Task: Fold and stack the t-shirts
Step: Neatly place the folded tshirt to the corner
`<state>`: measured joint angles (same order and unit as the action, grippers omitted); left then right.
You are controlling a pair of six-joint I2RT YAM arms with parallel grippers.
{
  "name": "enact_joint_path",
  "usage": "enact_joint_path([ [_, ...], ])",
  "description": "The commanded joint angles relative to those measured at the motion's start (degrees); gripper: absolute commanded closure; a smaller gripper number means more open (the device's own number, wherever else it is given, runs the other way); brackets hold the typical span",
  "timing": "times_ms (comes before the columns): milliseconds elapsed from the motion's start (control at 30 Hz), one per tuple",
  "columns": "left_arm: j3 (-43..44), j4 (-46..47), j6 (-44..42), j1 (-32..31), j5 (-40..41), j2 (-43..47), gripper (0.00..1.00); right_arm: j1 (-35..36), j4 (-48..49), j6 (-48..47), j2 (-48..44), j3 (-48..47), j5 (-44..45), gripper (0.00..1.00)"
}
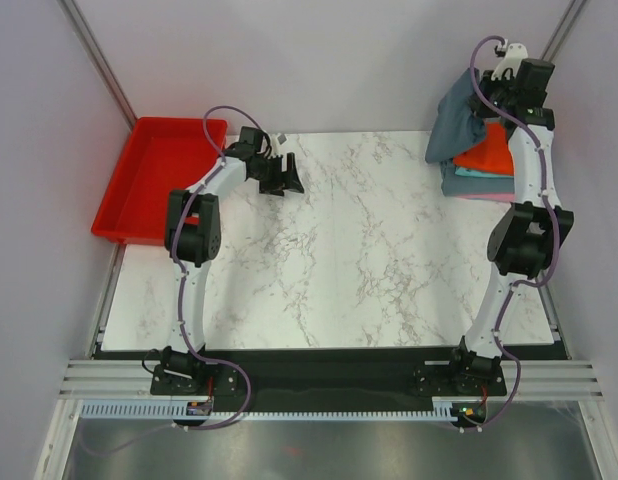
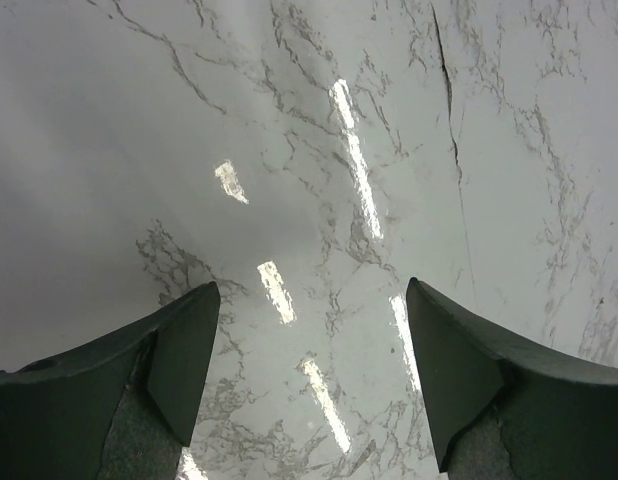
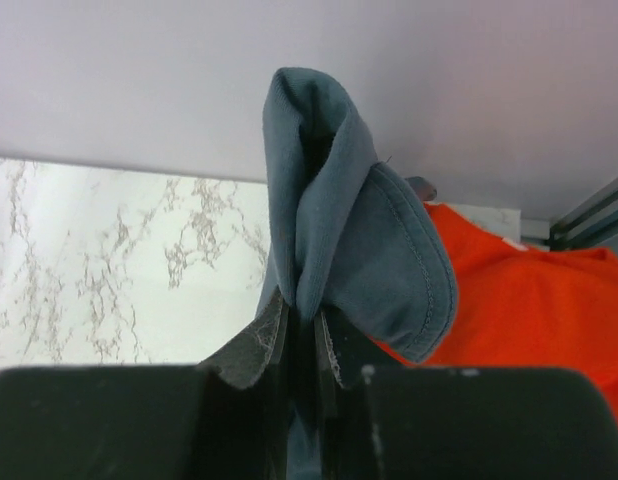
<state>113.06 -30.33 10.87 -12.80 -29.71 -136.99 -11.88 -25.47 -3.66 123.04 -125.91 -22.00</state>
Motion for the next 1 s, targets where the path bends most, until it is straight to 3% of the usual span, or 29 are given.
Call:
enact_joint_path([
  [0, 0.3, 1.0, 0.4, -0.6, -1.0, 3.0, 0.17, -0.5, 4.4, 2.2, -3.1, -6.0, -0.2, 1.00],
  [567, 0.1, 1.1, 0.0, -2.3, -0.4, 3.0, 0.17, -10.6, 4.6, 5.7, -4.4, -3.8, -2.9, 1.00],
  [967, -0.1, -0.1, -2.4, -5.3, 2.1, 3.4, 0.17, -17.1, 4.0, 5.9, 2.5, -2.4, -4.2, 1.00],
])
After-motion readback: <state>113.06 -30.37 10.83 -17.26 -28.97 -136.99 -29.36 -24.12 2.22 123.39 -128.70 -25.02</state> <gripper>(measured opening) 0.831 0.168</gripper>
